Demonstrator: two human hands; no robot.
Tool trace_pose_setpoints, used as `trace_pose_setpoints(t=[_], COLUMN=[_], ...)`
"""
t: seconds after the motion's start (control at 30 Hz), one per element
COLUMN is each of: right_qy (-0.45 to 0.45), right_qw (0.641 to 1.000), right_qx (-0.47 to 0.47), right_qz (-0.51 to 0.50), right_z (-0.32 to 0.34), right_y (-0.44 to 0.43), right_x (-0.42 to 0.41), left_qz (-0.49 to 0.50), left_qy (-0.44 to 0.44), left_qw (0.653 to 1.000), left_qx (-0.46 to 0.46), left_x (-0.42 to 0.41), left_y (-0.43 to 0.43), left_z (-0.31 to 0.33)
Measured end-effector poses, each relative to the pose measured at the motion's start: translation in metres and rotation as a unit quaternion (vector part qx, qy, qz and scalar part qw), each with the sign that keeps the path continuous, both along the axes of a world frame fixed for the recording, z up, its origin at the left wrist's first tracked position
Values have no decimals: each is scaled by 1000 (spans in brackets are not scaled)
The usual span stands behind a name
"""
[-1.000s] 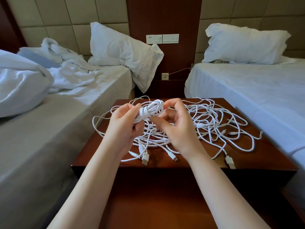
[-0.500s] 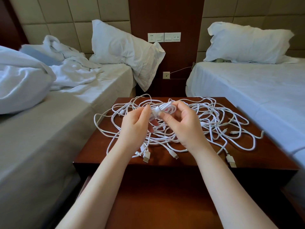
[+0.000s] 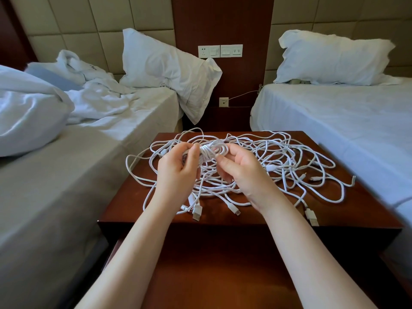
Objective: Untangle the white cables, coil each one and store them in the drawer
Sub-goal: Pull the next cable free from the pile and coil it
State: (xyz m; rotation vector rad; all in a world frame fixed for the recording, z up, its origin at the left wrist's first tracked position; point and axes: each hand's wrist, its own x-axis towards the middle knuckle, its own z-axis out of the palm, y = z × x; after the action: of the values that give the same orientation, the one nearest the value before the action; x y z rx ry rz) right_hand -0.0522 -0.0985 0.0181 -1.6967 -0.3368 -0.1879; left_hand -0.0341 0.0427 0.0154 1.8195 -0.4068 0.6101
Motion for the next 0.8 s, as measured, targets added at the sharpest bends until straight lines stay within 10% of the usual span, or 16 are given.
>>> trace_pose_setpoints(t=[0.47,0.8], right_qy=[5,-13], right_qw=[993,998], right_qx=[108,65], right_qz=[-54,-14], right_z=[-5,-7], right_y=[19,0], right_x=[0,2], left_qz=[91,-60], left_qy=[-16,211], left_qw=[993,970], left_qx=[-67,-107], left_x=[3,0], left_y=[-6,-6], left_z=[-4,3])
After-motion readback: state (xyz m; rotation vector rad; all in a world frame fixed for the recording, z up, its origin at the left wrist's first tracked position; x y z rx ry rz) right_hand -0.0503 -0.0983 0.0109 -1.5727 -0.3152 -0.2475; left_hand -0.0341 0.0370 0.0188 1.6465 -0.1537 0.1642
